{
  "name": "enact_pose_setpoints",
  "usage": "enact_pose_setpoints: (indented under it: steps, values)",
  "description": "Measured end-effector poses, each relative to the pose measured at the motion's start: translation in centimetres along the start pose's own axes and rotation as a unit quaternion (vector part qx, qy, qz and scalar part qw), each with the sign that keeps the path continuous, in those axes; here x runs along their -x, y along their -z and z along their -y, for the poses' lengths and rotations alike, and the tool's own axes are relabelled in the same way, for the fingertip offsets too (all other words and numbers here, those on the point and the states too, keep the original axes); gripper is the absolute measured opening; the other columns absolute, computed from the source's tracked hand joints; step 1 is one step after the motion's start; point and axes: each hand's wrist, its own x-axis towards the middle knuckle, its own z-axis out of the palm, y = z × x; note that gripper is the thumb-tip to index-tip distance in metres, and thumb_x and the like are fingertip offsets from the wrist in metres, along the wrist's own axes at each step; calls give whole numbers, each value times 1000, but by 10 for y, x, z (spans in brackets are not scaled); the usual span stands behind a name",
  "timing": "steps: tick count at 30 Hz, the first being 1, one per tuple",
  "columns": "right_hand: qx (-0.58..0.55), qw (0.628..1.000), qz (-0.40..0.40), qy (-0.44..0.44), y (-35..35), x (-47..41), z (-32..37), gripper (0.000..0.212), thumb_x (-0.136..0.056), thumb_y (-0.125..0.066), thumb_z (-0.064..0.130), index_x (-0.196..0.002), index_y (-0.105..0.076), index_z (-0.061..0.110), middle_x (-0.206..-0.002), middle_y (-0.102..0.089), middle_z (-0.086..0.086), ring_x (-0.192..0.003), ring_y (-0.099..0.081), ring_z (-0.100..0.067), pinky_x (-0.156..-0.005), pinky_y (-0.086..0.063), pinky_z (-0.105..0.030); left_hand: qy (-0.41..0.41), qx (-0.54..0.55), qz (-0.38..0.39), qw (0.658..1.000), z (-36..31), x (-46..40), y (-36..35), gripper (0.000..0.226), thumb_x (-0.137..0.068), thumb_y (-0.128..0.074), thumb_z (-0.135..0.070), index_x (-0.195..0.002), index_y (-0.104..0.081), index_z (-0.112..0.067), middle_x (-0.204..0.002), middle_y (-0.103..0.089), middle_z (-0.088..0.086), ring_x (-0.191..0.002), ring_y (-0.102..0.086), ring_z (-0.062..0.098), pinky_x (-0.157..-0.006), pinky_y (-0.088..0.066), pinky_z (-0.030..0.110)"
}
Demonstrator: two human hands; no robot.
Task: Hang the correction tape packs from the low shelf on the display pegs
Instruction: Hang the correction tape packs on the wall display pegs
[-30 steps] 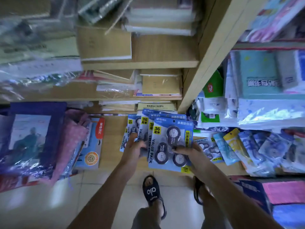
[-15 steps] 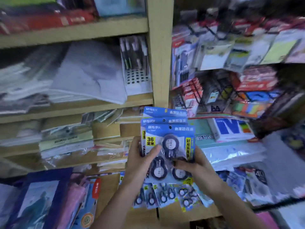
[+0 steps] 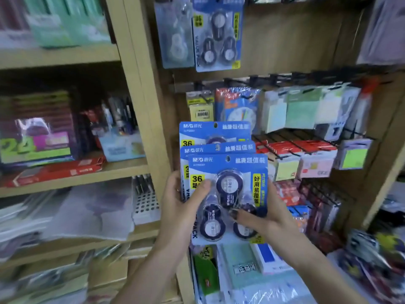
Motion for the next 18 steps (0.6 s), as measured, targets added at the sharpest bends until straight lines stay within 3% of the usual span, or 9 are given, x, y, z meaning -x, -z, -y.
enact_pose_setpoints:
  steps: [2, 6, 12, 14, 18]
  values:
    - [2, 1000, -2, 28, 14, -15, 20, 68, -91, -65, -14, -139, -48, 31, -123, -76, 8, -113, -73, -13, -84, -60, -23, -23, 0, 6, 1000, -20, -16, -20, 34, -76, -81, -41, -107, -68, -37, -108, -80, -3, -103, -78, 20, -96, -60, 53]
    - [15, 996, 12, 86, 42, -46, 61, 68, -94, -61, -13, -138, -46, 35, -120, -73, 22, -113, -71, -3, -82, -59, -17, -74, -1, 15, 997, -57, -50, -55, 38, -76, -79, -42, -109, -64, -30, -104, -80, -5, -98, -78, 17, -88, -62, 44]
    - [22, 990, 7, 140, 74, -104, 109, 64, -92, -64, -12, -129, -51, 39, -119, -75, 15, -109, -73, -5, -84, -60, -19, -145, -1, -4, 989, -108, -108, -94, 29, -86, -80, -31, -110, -64, -28, -100, -80, -12, -95, -77, 8, -86, -61, 33]
    - [21, 988, 7, 152, 82, -124, 122, 64, -90, -67, -11, -129, -52, 38, -119, -76, 14, -109, -73, -5, -83, -59, -19, -160, 1, -13, 987, -119, -127, -103, 27, -89, -80, -27, -111, -64, -28, -102, -80, -11, -98, -77, 10, -90, -61, 37]
    - [23, 987, 10, 160, 96, -156, 142, 63, -88, -74, -3, -136, -52, 33, -124, -75, 8, -115, -71, -12, -100, -55, -38, -183, -5, -26, 983, -137, -155, -117, 27, -92, -80, -27, -114, -65, -23, -109, -81, -4, -106, -77, 19, -100, -59, 54]
